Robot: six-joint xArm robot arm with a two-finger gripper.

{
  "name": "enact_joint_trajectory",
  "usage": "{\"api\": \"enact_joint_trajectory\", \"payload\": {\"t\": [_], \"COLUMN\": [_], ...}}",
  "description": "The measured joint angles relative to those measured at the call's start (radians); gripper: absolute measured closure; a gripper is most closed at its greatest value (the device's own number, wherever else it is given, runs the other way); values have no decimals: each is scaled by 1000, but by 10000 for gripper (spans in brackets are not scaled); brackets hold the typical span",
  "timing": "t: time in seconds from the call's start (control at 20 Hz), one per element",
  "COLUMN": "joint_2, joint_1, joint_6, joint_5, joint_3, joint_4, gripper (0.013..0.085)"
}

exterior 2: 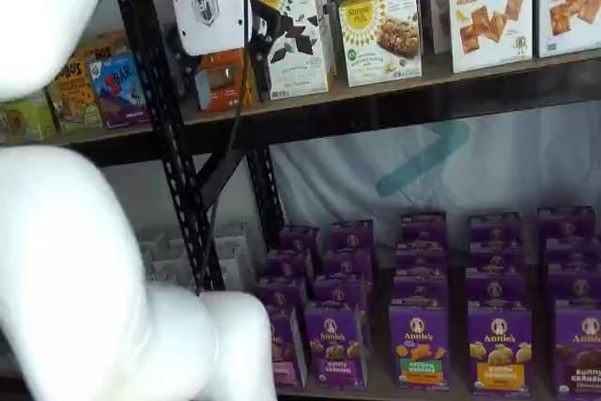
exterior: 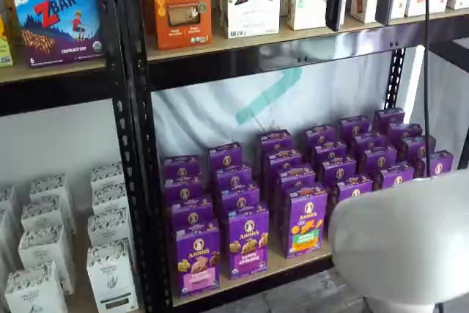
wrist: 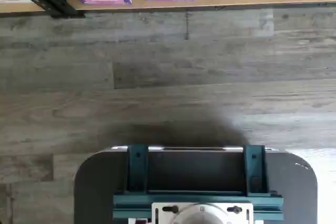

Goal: Pick up the purple box with a pink patch in the middle, on the bottom shelf, the first box from the left

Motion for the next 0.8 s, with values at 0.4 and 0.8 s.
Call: {"api": "enact_joint_trajectory", "payload": {"t": [0.4, 0.8], "joint_2": [-10, -58], "joint_1": [-21, 45], "joint_6": [-10, 44], "joint_5": [-21, -149], "joint_3": [18, 158], "joint_4": [30, 11], "gripper": [130, 130]}}
